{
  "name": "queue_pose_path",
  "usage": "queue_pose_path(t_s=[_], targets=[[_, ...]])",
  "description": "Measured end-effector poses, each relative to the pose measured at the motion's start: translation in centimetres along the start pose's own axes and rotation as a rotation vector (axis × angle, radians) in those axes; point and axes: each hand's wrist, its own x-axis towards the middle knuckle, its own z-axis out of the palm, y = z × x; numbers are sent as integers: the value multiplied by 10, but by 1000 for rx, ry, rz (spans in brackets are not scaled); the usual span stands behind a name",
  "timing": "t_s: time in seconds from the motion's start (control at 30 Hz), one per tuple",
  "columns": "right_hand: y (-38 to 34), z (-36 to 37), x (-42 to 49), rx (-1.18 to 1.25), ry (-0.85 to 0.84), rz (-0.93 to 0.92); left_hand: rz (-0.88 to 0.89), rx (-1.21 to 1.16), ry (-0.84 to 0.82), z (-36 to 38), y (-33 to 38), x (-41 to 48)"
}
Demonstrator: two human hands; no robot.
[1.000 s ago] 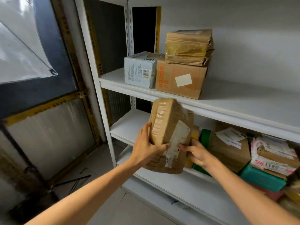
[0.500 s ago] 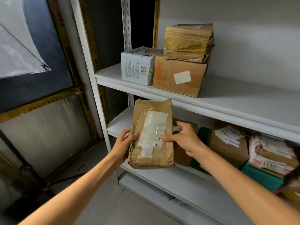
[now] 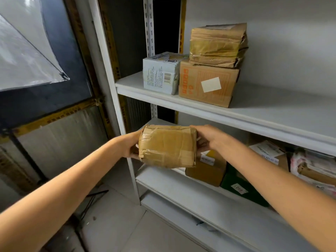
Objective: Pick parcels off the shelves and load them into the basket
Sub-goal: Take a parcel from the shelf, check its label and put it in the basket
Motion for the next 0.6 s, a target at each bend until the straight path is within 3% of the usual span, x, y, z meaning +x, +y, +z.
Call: queue_pose_path(t_s=[0.13, 0.37, 0.6], targets=[[3, 4, 12, -24, -97, 63, -65, 85, 37, -5, -2, -2], [46, 30, 59, 5, -179, 72, -45, -71, 76, -10, -39, 34], [84, 94, 148, 136, 0, -11, -47, -63, 111, -24, -32, 115]])
